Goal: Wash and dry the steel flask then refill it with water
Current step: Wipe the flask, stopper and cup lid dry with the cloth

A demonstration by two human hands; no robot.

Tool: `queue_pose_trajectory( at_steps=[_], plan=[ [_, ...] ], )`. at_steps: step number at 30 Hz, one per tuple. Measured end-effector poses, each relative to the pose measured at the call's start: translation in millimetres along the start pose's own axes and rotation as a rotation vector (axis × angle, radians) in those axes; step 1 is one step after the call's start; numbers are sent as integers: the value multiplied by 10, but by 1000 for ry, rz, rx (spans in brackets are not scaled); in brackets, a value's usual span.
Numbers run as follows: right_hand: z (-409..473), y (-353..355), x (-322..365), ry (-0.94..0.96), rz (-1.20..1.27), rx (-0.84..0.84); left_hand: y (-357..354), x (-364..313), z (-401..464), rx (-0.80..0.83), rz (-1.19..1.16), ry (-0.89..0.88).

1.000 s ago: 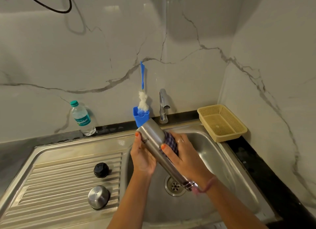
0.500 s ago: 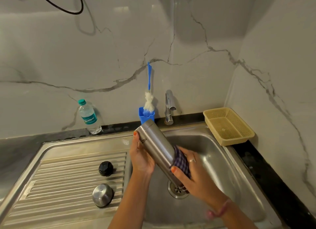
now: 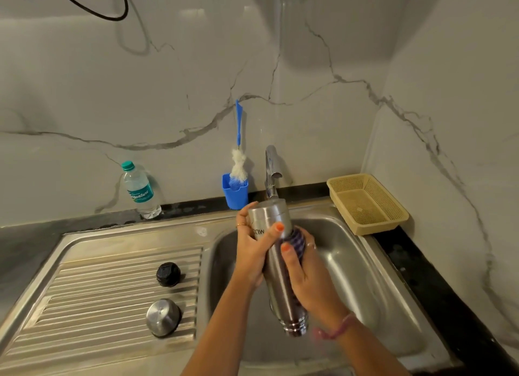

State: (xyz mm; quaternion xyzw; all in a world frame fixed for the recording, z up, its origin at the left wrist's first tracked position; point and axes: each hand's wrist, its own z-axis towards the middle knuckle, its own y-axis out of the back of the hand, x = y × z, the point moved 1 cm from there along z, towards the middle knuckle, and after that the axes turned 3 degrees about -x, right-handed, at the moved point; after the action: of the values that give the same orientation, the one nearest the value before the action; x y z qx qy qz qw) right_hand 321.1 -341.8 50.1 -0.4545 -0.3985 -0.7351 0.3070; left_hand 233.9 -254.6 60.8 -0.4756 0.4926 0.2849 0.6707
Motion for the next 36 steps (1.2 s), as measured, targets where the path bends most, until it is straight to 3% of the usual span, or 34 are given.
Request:
queue_pose_trajectory(
  at_steps=[4,10,19,25,30,36],
  plan=[
    [399,16,300,36,48,-71,-18,61,-69,-66,-71,49],
    [711,20,451,85,54,-8,-10,31,-62,-82,-85,51],
    [-348,-19,-438,24,-68,92,217,-105,128,-213,-186,94],
    [357,-80,178,90,-10,19,112,4,4,-127,-71,129],
    [776,-81,530,174,-31,-33,34,101,-29,-157,-108,119],
    [31,-94,-181,64,-16,64,157,2,41,-231,-211,170]
  ],
)
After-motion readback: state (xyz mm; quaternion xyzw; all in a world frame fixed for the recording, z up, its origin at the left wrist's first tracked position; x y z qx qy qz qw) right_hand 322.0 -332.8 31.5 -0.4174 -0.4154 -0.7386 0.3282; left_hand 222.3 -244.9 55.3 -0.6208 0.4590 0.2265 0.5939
